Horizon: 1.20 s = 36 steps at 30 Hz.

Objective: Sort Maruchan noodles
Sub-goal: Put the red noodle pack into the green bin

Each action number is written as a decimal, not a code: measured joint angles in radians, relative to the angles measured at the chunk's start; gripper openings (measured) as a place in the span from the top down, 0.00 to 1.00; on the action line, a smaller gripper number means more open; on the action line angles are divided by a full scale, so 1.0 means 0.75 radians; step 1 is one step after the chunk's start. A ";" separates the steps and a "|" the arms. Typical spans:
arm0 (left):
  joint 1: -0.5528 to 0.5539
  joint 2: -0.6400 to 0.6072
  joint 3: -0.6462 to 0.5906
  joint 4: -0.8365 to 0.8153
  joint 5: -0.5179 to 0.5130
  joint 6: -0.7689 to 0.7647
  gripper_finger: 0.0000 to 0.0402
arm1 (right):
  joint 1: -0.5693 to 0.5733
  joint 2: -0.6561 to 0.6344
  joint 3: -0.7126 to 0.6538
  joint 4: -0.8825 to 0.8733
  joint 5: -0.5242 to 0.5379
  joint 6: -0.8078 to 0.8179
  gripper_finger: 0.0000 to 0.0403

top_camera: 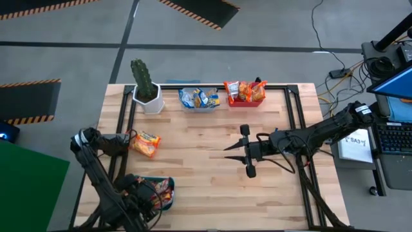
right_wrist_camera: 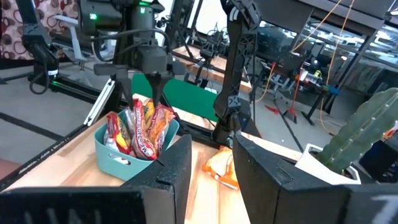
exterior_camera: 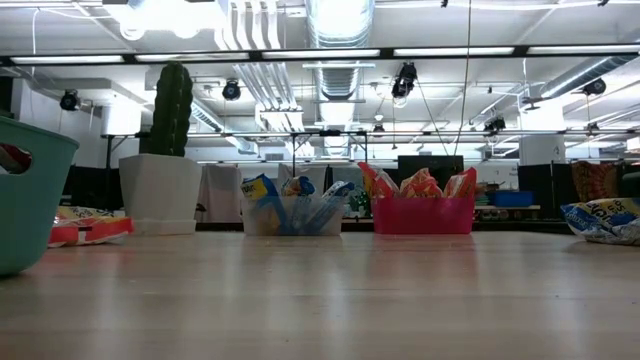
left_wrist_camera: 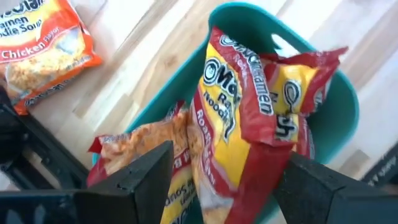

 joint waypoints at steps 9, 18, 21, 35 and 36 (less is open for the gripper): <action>0.003 0.000 -0.083 0.039 -0.102 -0.027 0.50 | 0.000 0.000 0.000 0.000 -0.001 0.020 0.73; 0.022 -0.015 -0.083 0.025 -0.140 0.026 0.97 | 0.000 0.000 0.000 -0.001 0.002 0.039 0.73; 0.040 -0.054 -0.083 0.023 -0.147 0.026 0.96 | 0.000 0.000 0.000 -0.001 0.002 0.052 0.73; 0.302 -0.107 -0.107 0.217 -0.101 0.360 1.00 | 0.000 -0.001 0.000 -0.015 0.003 0.058 0.73; 0.317 -0.104 -0.116 0.227 -0.103 0.373 1.00 | 0.000 -0.001 0.000 -0.016 0.003 0.057 0.73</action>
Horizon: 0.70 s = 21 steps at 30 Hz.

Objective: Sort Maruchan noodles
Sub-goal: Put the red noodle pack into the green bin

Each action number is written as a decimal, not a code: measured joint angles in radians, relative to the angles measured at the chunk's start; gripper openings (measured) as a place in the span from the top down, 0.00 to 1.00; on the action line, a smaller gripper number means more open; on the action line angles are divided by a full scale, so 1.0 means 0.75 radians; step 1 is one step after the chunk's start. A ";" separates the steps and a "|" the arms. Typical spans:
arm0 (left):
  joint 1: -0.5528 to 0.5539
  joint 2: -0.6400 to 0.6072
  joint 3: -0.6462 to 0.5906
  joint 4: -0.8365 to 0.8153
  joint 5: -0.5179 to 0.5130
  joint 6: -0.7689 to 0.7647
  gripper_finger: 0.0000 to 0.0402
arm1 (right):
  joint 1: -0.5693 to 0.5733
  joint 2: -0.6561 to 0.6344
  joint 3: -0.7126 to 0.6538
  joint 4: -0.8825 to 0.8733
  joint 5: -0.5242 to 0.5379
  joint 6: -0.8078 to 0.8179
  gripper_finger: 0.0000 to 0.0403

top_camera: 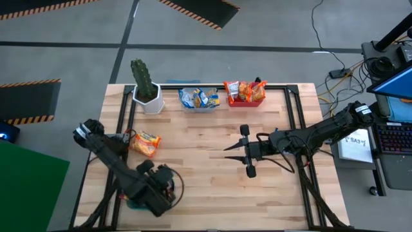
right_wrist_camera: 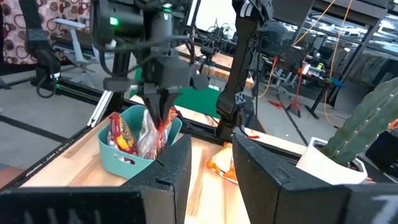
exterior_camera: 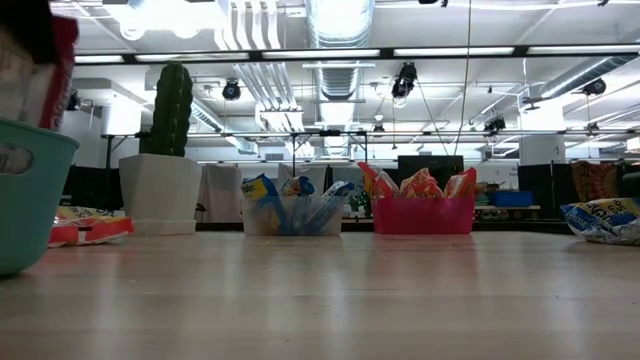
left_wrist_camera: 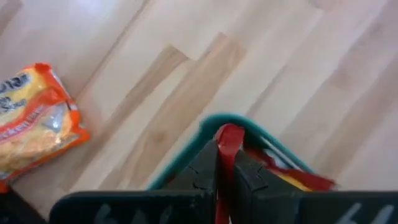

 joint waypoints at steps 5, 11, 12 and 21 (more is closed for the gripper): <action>0.022 0.000 -0.052 0.024 0.011 0.016 1.00 | 0.000 0.000 0.000 -0.013 0.000 0.001 0.73; 0.017 0.000 -0.088 0.166 0.066 0.120 1.00 | 0.000 0.000 0.000 -0.016 0.000 0.002 0.73; 0.017 0.000 -0.102 0.188 0.072 0.134 1.00 | 0.000 0.000 0.000 -0.016 0.000 0.002 0.73; 0.017 0.001 -0.217 0.388 0.140 0.158 1.00 | 0.000 0.000 0.000 -0.016 0.001 0.014 0.73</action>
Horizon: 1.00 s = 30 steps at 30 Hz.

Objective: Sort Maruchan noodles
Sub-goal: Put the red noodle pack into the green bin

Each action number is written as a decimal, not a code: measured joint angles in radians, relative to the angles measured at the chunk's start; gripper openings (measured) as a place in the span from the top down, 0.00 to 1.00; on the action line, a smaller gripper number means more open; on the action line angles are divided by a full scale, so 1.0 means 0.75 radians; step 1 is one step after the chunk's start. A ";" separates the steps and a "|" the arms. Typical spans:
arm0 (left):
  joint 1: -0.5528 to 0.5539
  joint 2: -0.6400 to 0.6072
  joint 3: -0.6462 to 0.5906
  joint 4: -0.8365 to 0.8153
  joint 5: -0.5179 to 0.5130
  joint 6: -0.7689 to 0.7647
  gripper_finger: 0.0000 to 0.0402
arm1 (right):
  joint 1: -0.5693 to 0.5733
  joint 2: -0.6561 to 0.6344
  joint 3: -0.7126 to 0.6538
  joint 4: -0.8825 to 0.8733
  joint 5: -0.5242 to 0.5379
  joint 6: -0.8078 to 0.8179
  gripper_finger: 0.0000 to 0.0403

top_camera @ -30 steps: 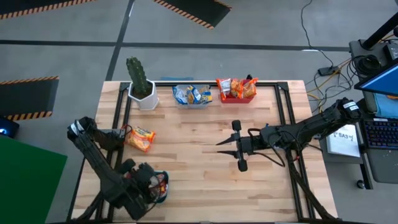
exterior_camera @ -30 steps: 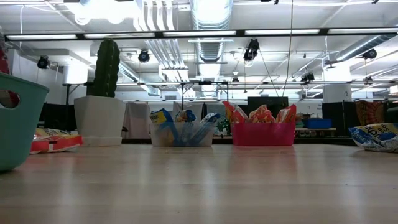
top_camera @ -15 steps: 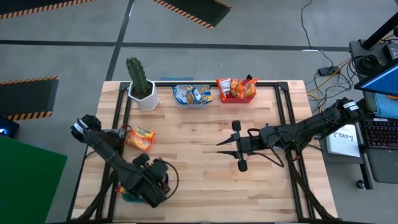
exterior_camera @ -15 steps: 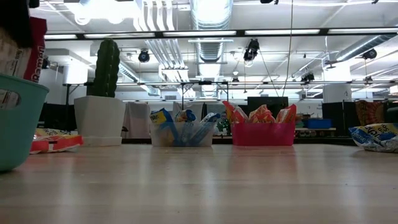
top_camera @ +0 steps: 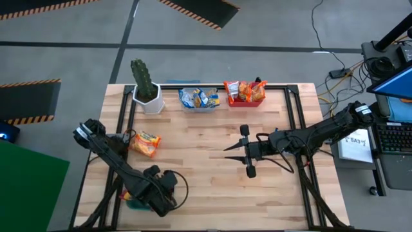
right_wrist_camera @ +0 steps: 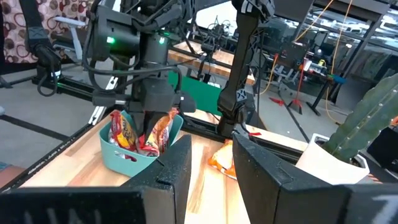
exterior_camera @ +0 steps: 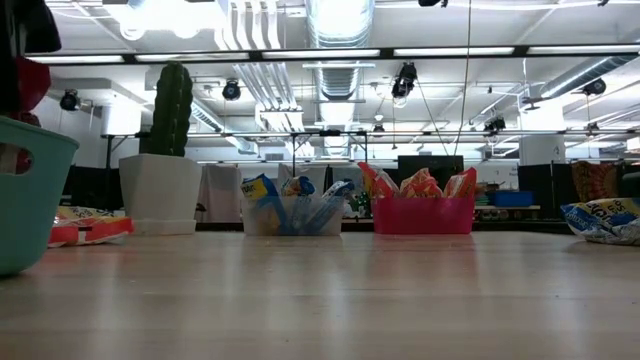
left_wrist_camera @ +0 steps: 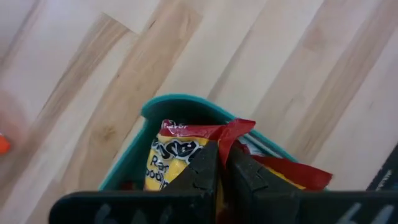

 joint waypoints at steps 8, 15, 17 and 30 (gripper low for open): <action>-0.001 -0.002 0.060 0.010 0.046 0.026 0.94 | 0.000 0.000 0.000 -0.001 0.000 -0.001 0.73; -0.001 -0.003 0.082 0.078 0.196 0.047 0.77 | 0.000 0.000 0.000 -0.005 0.000 -0.002 0.73; -0.001 -0.003 0.083 0.095 0.204 0.050 0.74 | 0.000 0.000 0.000 -0.006 0.000 -0.002 0.73; 0.003 -0.010 0.175 -0.038 0.203 0.116 0.68 | 0.000 0.000 0.000 -0.007 0.000 -0.002 0.73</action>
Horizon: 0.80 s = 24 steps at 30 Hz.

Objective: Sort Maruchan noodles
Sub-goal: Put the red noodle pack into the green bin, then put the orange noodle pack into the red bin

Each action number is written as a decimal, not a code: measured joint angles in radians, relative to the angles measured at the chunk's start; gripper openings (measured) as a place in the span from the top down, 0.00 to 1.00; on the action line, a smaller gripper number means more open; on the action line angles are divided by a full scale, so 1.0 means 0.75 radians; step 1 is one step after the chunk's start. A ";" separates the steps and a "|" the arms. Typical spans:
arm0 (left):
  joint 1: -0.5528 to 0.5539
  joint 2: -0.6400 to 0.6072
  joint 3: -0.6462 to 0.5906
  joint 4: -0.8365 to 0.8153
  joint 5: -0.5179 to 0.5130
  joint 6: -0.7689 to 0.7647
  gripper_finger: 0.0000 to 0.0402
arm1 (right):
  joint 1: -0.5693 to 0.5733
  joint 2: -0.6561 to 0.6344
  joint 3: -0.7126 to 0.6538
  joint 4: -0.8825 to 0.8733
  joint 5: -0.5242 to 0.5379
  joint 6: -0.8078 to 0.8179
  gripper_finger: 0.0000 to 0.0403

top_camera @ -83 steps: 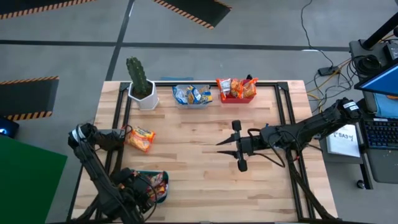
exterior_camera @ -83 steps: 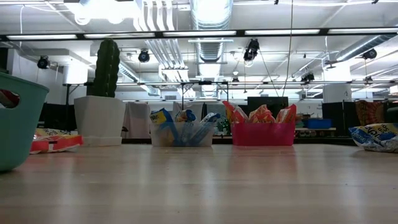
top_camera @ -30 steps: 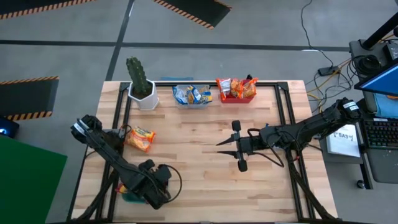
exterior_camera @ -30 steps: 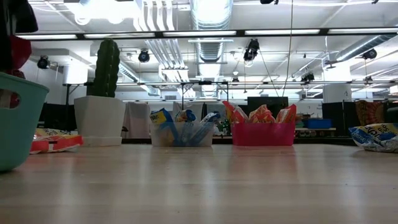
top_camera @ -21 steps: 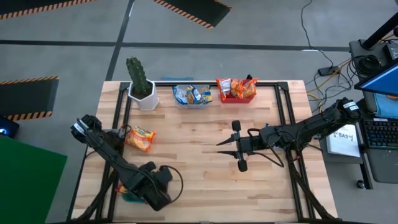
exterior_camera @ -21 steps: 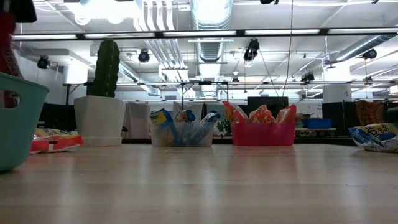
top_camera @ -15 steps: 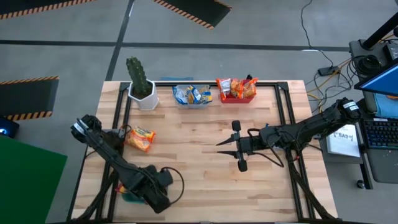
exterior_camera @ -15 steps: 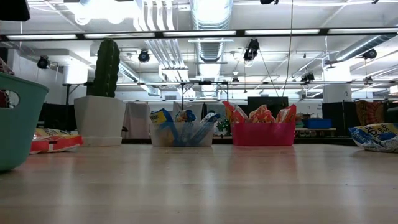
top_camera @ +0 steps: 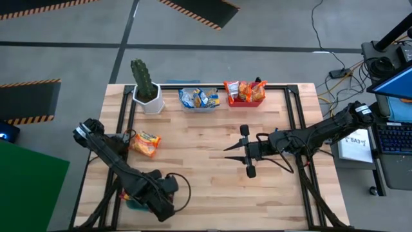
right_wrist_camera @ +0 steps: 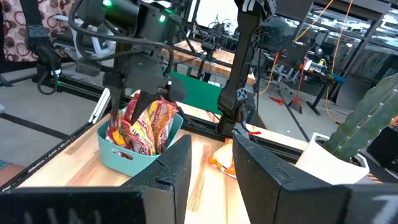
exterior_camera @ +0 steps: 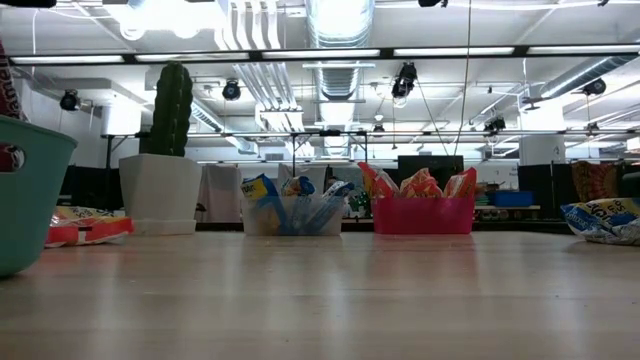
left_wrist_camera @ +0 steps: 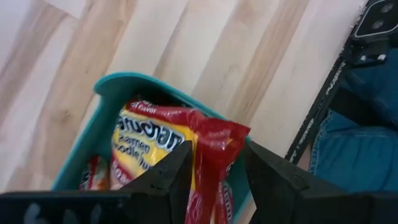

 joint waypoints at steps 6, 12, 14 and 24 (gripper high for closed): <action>0.016 0.000 0.057 -0.093 -0.055 0.077 0.68 | 0.000 0.000 0.000 0.000 0.000 0.000 0.73; 0.097 -0.001 0.076 -0.109 -0.098 0.265 0.68 | 0.001 0.000 0.000 -0.001 0.000 -0.001 0.73; 0.137 -0.003 0.076 -0.115 -0.098 0.346 0.68 | 0.000 0.000 0.000 -0.001 0.000 -0.001 0.73; 0.369 -0.075 -0.051 -0.306 -0.153 0.593 0.68 | 0.000 0.000 0.000 -0.009 0.000 -0.001 0.73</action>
